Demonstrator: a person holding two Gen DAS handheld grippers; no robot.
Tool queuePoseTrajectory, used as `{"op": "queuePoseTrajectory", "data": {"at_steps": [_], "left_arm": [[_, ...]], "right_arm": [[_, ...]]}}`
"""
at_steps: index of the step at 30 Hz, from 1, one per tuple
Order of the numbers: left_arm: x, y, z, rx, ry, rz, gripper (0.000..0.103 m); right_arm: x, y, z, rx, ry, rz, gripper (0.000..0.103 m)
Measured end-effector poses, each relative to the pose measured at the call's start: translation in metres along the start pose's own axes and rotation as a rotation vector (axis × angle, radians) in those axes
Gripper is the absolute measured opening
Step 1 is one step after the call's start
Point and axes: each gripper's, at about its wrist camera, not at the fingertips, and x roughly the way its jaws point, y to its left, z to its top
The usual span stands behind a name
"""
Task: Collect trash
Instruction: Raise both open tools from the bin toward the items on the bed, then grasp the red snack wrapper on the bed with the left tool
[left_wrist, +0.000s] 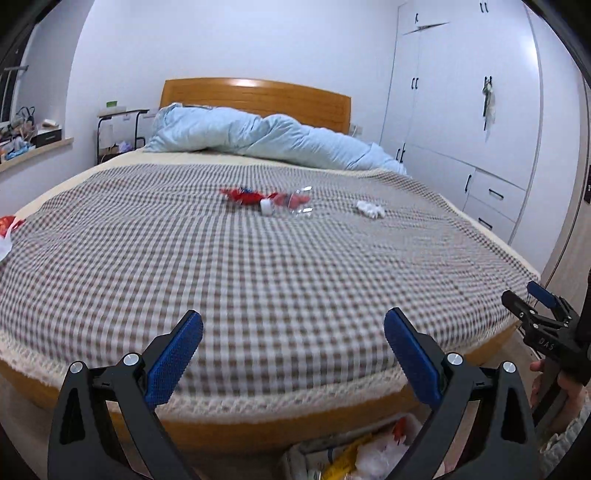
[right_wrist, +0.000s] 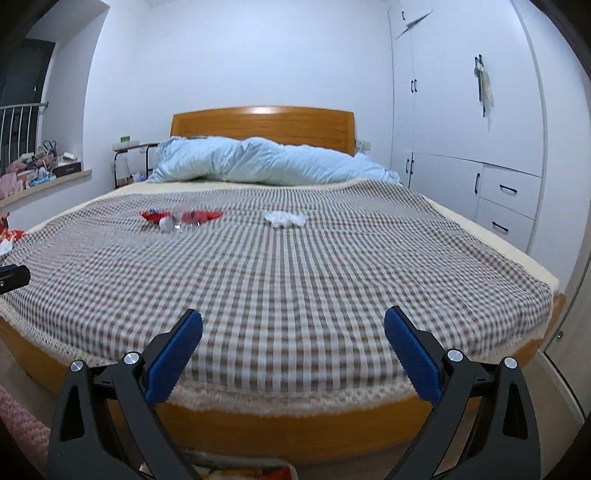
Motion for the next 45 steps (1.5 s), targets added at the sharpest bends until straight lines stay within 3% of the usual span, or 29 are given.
{"op": "queuePoseTrajectory", "data": {"at_steps": [10, 26, 36, 45], "left_arm": [[0.028, 0.003, 0.036, -0.057, -0.046, -0.036, 0.095], [0.084, 0.018, 0.091, -0.165, -0.111, -0.084, 0.095], [0.143, 0.041, 0.117, -0.274, -0.056, -0.055, 0.095], [0.196, 0.04, 0.132, -0.247, 0.003, -0.039, 0.095]], "right_arm": [[0.022, 0.012, 0.019, -0.017, -0.077, -0.02, 0.095], [0.067, 0.01, 0.063, 0.089, -0.159, -0.083, 0.095], [0.099, 0.001, 0.085, 0.197, -0.171, -0.116, 0.095], [0.133, -0.001, 0.093, 0.189, -0.142, -0.127, 0.095]]}}
